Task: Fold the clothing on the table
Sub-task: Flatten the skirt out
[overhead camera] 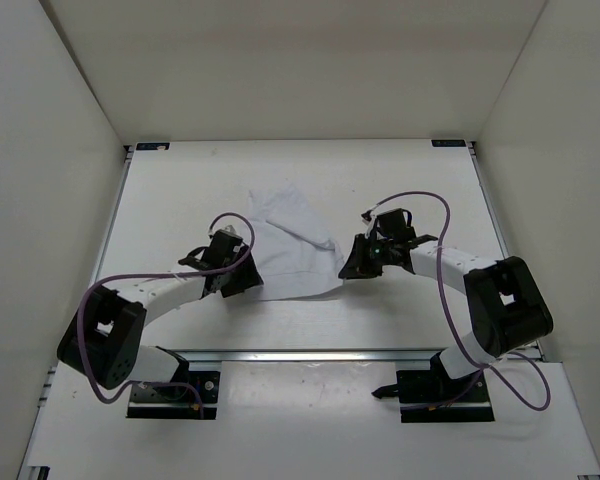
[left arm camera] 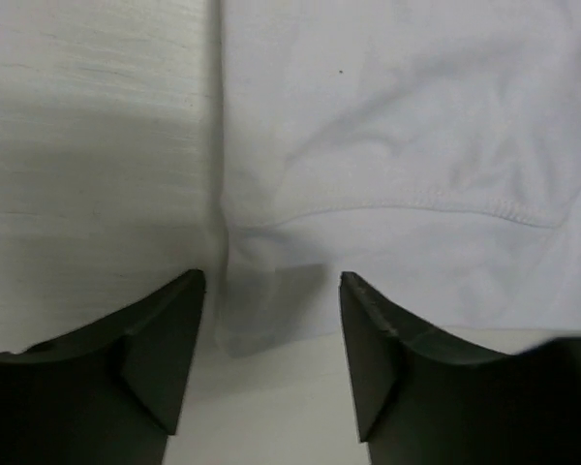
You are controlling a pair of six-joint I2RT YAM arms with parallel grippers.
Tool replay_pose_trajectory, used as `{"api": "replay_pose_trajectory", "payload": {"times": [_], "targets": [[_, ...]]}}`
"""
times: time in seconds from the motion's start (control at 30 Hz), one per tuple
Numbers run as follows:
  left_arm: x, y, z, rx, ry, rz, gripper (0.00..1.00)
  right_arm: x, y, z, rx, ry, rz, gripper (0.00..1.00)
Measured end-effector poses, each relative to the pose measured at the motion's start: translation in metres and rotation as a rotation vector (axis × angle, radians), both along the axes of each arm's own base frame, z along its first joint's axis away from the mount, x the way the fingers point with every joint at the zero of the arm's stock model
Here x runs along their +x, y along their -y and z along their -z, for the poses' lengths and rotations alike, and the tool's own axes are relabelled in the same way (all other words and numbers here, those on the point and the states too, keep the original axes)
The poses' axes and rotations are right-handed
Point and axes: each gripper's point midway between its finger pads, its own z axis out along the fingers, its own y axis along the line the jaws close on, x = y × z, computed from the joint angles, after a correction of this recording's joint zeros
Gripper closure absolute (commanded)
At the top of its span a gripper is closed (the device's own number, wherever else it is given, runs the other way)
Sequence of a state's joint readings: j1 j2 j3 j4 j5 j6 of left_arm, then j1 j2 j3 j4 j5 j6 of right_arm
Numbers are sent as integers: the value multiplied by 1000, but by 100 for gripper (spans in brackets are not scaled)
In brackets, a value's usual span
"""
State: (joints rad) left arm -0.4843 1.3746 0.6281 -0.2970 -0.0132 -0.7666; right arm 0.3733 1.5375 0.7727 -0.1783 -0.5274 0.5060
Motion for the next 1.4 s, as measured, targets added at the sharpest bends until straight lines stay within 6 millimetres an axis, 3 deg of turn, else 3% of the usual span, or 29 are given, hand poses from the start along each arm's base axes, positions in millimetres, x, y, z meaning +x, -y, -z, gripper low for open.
{"api": "replay_pose_trajectory", "payload": {"times": [0.07,0.1,0.23,0.43,0.53,0.6,0.67,0.73,0.8,0.87,0.93,0.97,1.03,1.07,1.13,1.17,1.27,1.33,1.4], "targets": [[2,0,2,-16,10,-16,57,1,0,0,-3,1,3,100],[3,-1,3,-19,13,-23,62,1,0,0,-4,1,5,100],[1,-3,8,-21,-6,-36,99,1,0,1,-8,0,10,99],[5,-3,8,-40,-35,-26,100,11,3,0,-22,-20,18,100],[38,0,-7,-32,-63,-1,100,46,9,-15,-43,-10,34,100],[91,8,-37,-30,-23,30,100,88,14,-42,-52,55,49,100],[163,20,-85,-34,100,71,100,147,24,-90,-56,180,77,100],[231,30,-142,-28,252,108,100,208,38,-156,-53,353,115,100],[279,36,-208,-16,420,128,100,255,57,-235,-55,554,158,100],[303,35,-282,-8,626,118,100,270,75,-306,-57,751,202,100],[281,30,-336,-2,753,123,100,252,91,-342,-63,845,224,100],[266,30,-350,-2,781,134,100,239,94,-348,-64,860,223,100],[231,30,-372,-1,832,164,100,212,96,-341,-62,850,208,100],[217,29,-372,2,837,178,100,202,98,-329,-59,833,200,100],[195,32,-349,9,811,207,100,181,100,-285,-63,755,188,99],[182,35,-324,16,768,226,100,170,102,-252,-73,688,183,100],[140,46,-205,61,513,303,100,121,100,-132,-125,410,156,99],[100,46,-127,99,319,346,100,69,91,-58,-167,199,108,99],[46,39,-66,136,125,385,100,10,84,-10,-200,25,56,100]]}}
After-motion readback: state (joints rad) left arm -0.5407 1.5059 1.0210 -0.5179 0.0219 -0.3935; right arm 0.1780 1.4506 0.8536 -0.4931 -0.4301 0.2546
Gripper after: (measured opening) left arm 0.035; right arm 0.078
